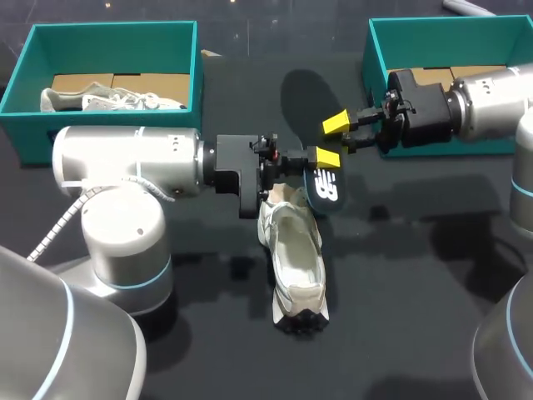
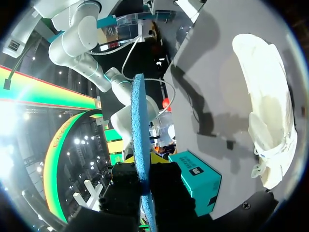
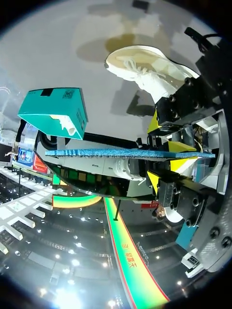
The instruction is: Take the shoe out of the shoebox, open the shoe tongue, remove and reinsert the insole, then place the shoe into the shoebox
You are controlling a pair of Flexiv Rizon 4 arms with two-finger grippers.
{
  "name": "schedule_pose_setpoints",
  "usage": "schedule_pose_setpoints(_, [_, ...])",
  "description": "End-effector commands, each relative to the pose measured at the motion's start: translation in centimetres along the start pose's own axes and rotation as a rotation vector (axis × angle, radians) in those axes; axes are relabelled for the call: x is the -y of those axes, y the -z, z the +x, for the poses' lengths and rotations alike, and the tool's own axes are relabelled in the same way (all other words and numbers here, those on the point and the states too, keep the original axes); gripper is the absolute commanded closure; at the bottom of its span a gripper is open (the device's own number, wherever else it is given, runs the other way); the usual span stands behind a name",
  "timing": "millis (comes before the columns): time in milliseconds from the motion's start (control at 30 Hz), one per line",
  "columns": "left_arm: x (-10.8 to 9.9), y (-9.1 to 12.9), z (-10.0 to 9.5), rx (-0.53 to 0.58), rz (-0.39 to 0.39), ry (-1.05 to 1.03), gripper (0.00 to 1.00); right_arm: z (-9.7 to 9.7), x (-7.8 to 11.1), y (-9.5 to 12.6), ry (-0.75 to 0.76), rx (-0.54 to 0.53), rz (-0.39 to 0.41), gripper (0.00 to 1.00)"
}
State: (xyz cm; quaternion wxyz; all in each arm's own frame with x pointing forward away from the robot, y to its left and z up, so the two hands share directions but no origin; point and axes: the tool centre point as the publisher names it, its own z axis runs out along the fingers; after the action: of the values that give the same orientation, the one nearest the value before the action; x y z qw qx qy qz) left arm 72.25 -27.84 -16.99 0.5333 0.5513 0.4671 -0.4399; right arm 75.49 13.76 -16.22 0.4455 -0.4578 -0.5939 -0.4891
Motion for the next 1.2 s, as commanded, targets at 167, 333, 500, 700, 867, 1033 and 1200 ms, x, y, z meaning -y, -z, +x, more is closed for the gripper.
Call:
schedule_pose_setpoints(167, [-0.3, -0.8, 0.0, 0.001, -0.018, 0.0, 1.0, -0.2, -0.2, -0.5, 0.001, -0.015, 0.002, 0.64])
schedule_pose_setpoints(333, [-0.3, -0.9, 0.0, -0.004, -0.024, -0.002, 1.0, -0.2, -0.3, -0.6, 0.001, -0.018, 0.002, 0.72])
schedule_pose_setpoints(500, [-0.3, -0.9, 0.0, -0.005, -0.03, -0.001, 1.0, -0.2, -0.4, -0.7, 0.0, -0.021, 0.003, 0.84])
schedule_pose_setpoints(700, [-0.3, -0.9, 0.1, -0.006, -0.041, 0.001, 1.0, -0.2, -0.3, -0.8, -0.002, -0.024, 0.002, 1.0])
schedule_pose_setpoints(867, [-0.2, -0.9, 0.4, -0.021, -0.043, 0.023, 1.0, -0.2, -0.3, -0.9, -0.004, -0.021, 0.0, 1.0])
schedule_pose_setpoints(1033, [-0.1, 1.6, -0.2, -0.041, -0.044, 0.04, 0.0, -0.3, 0.1, -0.5, -0.004, -0.016, -0.015, 1.0])
schedule_pose_setpoints(1200, [-0.5, 6.0, -0.5, -0.124, -0.044, 0.083, 0.0, -0.8, 0.7, 0.3, -0.008, -0.009, -0.04, 1.0])
